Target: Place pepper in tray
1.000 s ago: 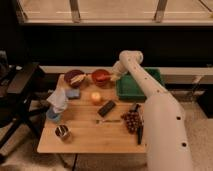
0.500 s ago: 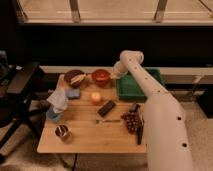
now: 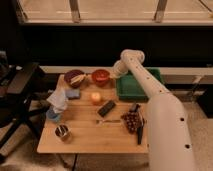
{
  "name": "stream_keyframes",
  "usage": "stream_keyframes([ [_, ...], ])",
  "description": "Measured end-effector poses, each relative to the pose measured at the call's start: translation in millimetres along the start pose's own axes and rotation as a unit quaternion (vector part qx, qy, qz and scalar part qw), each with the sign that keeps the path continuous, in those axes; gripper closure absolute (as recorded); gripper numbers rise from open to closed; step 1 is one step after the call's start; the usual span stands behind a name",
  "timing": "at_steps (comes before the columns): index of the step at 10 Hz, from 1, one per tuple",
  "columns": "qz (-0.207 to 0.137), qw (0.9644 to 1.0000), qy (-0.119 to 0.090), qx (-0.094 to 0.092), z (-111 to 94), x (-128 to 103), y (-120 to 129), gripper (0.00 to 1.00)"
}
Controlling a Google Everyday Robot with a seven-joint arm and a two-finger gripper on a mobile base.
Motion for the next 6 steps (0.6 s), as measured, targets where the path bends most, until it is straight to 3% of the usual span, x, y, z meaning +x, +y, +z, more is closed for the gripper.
stream_keyframes([
  [3,-0.012,0.9999,0.001,-0.003,-1.3,-6.4,2.8,0.21],
  [6,-0.017,0.9998,0.002,-0.007,-2.0,-7.6,4.9,0.2],
])
